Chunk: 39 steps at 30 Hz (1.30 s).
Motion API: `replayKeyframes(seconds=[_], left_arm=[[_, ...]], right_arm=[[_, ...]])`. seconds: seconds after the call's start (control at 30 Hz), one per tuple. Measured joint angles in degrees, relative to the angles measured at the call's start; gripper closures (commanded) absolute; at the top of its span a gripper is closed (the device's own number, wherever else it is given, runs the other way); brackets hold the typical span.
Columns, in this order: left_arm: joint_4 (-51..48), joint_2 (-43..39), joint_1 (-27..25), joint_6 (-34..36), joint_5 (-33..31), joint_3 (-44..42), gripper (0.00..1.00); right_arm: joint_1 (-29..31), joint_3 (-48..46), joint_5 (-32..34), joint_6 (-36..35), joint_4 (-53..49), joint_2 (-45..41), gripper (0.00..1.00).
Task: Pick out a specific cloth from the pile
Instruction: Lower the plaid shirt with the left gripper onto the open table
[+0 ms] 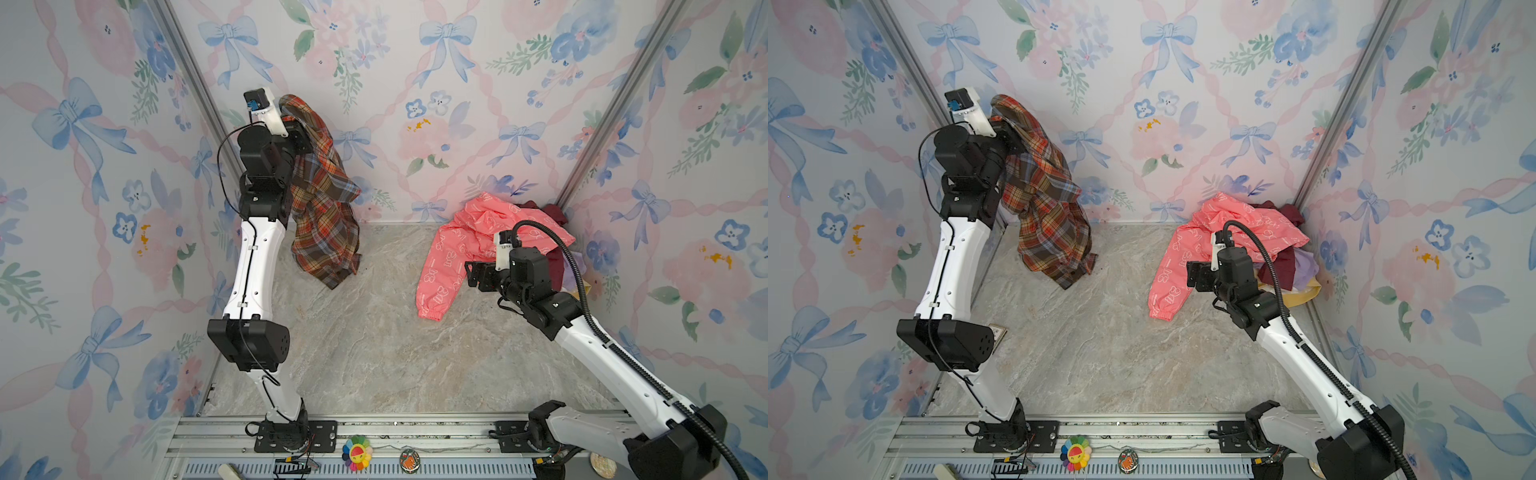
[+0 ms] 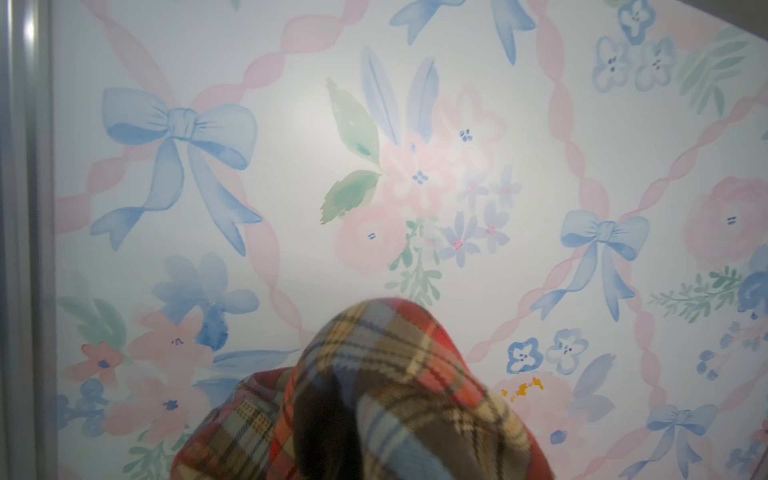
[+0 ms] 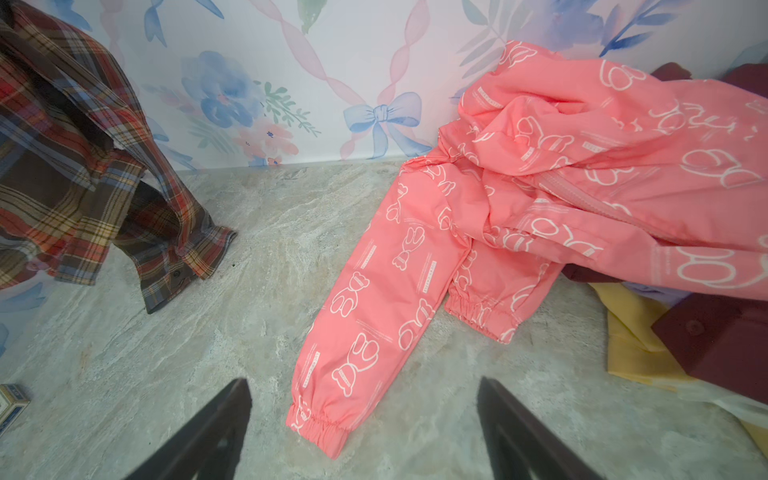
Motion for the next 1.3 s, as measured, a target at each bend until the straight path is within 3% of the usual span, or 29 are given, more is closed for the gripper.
replayKeyframes(seconds=[0.27, 0.53, 0.73, 1.03, 1.3], left_arm=[[0.52, -3.34, -0.26, 0.20, -1.14, -13.09, 1.00], [9.84, -8.87, -0.81, -0.07, -1.25, -33.77, 1.00], [14.60, -8.94, -3.54, -0.02, -2.75, -43.41, 1.00], [17.27, -8.94, -6.10, -1.73, -6.19, -56.59, 1.00], [12.74, -6.99, -4.79, -4.66, -8.26, -60.43, 1.00]], right_arm=[[1.64, 0.02, 0.72, -0.13, 0.63, 2.27, 0.11], [2.54, 0.02, 1.44, -0.11, 1.18, 2.47, 0.12], [3.08, -0.48, 1.90, 0.02, 2.67, 2.47, 0.12], [4.11, -1.68, 1.90, 0.72, 4.92, 3.91, 0.12], [4.94, -6.71, 1.88, 2.16, 9.25, 3.96, 0.11]])
